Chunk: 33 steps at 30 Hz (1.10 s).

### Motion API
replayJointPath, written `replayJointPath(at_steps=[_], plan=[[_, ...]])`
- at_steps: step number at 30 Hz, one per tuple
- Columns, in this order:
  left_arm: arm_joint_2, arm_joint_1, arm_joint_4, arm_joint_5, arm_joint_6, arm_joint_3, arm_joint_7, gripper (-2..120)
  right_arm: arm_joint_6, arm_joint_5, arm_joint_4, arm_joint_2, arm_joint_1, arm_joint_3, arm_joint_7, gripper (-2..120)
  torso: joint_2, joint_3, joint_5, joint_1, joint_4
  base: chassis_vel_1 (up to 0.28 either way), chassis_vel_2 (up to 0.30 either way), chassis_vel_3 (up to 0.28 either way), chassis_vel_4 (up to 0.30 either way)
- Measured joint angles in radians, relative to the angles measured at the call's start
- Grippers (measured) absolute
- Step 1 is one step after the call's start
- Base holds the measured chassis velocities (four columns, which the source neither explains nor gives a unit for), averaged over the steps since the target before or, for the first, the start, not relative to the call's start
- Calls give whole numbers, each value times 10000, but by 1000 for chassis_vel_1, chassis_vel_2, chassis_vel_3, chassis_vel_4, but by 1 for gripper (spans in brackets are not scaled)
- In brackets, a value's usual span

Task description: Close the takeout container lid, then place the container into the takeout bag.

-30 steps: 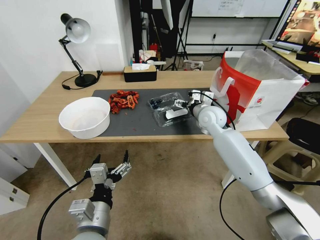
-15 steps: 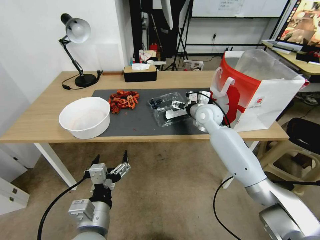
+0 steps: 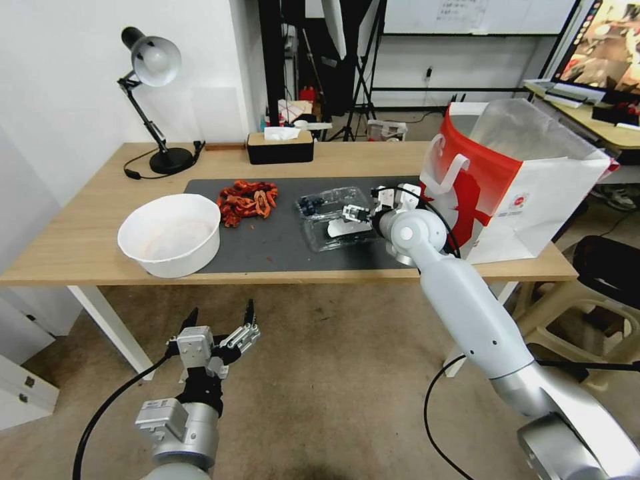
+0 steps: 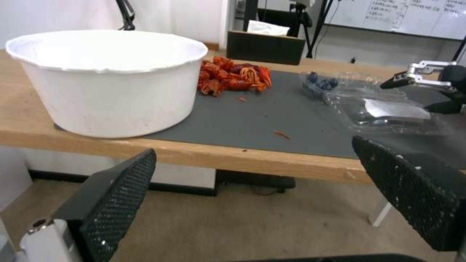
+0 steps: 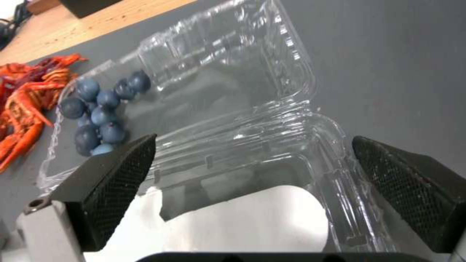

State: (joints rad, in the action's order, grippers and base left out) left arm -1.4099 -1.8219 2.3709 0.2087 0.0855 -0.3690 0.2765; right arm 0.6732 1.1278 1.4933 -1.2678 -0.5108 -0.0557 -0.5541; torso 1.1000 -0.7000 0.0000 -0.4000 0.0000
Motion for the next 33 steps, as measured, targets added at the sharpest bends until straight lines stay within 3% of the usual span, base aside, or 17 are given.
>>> replayJointPath(at_steps=[33], plan=[[64, 134, -213, 41, 12, -4, -21, 100, 351, 1150, 881, -471, -186, 129, -710, 100, 0, 0, 0, 1, 0, 0, 0, 0, 0]])
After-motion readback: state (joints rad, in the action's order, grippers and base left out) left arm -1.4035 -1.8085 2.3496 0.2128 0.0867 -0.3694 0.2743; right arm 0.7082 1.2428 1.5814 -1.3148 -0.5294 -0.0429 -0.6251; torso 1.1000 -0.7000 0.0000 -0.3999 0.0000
